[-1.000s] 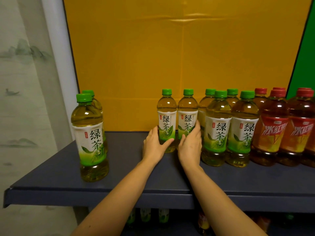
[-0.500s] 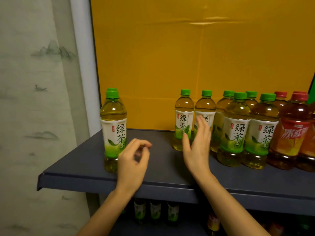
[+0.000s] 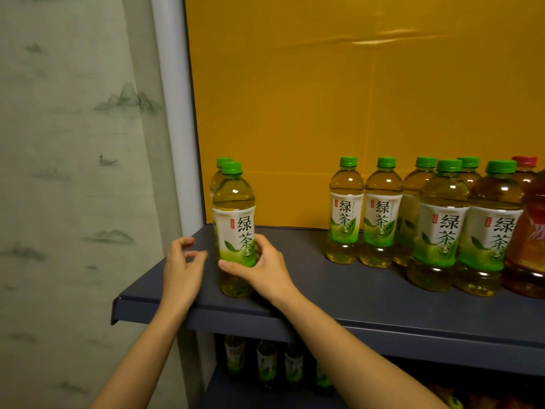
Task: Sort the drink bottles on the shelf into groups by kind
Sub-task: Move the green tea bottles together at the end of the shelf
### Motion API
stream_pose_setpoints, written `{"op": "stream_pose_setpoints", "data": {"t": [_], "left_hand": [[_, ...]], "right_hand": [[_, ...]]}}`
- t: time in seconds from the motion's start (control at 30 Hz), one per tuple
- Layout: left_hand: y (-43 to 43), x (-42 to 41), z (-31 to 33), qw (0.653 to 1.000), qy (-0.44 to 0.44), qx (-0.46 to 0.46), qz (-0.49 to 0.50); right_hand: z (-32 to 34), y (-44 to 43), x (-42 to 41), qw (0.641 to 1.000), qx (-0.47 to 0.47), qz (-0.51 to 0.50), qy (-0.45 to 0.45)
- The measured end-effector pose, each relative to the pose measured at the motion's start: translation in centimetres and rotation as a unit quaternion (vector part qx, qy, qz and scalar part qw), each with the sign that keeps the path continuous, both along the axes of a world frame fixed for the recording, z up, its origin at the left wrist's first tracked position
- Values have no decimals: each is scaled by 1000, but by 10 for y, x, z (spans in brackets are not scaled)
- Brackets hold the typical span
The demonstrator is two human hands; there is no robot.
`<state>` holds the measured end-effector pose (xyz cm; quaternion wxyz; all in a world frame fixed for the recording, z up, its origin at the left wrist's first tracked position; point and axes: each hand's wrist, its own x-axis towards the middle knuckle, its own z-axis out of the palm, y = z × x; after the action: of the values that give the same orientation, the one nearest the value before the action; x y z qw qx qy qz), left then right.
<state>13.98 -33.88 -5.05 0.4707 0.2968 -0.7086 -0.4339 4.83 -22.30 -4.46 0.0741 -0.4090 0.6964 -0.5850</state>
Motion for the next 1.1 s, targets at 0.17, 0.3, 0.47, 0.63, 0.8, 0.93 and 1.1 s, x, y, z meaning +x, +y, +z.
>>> {"op": "stream_pose_setpoints", "data": {"t": [0.17, 0.3, 0.47, 0.63, 0.8, 0.93, 1.1], "left_hand": [[-5, -25, 5, 994, -81, 2, -79], [-7, -54, 14, 993, -77, -19, -84], [-13, -80, 18, 997, -39, -34, -52], [-17, -81, 17, 998, 2, -34, -47], [-14, -74, 16, 995, 0, -53, -86], [-8, -67, 14, 988, -10, -70, -135], [4, -61, 18, 977, 3, -50, -206]], "right_hand": [[10, 33, -11, 990, -43, -132, 39], [15, 72, -36, 974, -50, -214, 56], [19, 125, -61, 948, -49, -305, 74], [17, 148, -75, 928, -57, -360, 73], [9, 149, -83, 924, -51, -376, 58], [3, 144, -90, 927, -22, -372, 46], [0, 142, -92, 936, -7, -349, 52]]}}
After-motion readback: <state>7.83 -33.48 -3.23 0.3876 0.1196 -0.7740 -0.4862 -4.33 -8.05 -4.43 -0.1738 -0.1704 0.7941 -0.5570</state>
